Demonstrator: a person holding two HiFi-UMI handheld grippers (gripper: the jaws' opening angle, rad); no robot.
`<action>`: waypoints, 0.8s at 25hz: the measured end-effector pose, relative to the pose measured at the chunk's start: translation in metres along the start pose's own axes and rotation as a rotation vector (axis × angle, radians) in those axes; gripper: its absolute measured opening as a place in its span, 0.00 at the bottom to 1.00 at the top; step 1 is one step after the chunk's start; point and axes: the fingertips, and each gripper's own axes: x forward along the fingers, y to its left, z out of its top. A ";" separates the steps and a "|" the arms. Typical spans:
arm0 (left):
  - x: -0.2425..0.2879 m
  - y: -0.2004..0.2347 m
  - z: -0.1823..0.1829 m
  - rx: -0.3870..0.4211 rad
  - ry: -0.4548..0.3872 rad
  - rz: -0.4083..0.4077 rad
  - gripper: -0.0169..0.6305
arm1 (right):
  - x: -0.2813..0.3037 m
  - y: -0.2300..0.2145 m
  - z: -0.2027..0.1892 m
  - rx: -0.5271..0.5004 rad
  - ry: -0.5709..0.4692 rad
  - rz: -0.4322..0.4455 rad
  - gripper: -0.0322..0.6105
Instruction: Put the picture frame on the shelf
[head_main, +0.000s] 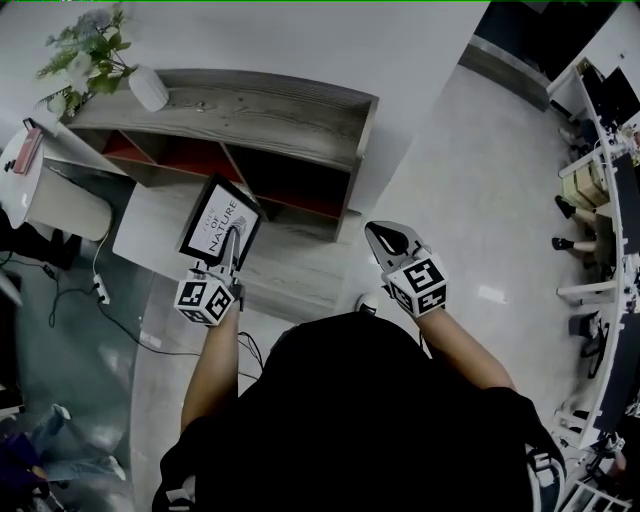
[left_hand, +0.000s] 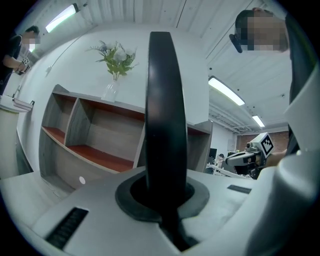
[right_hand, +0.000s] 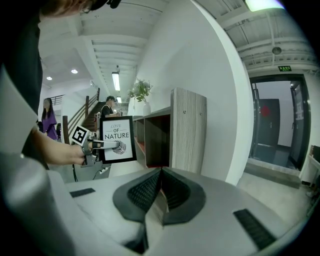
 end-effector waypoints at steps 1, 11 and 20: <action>0.003 0.001 -0.002 0.003 0.004 0.006 0.07 | 0.000 0.000 -0.001 0.000 0.004 0.001 0.07; 0.034 0.003 -0.018 0.033 0.029 0.018 0.07 | -0.001 -0.008 -0.015 0.004 0.036 0.004 0.07; 0.059 0.005 -0.032 0.022 0.050 0.024 0.07 | -0.004 -0.022 -0.023 0.007 0.059 -0.008 0.07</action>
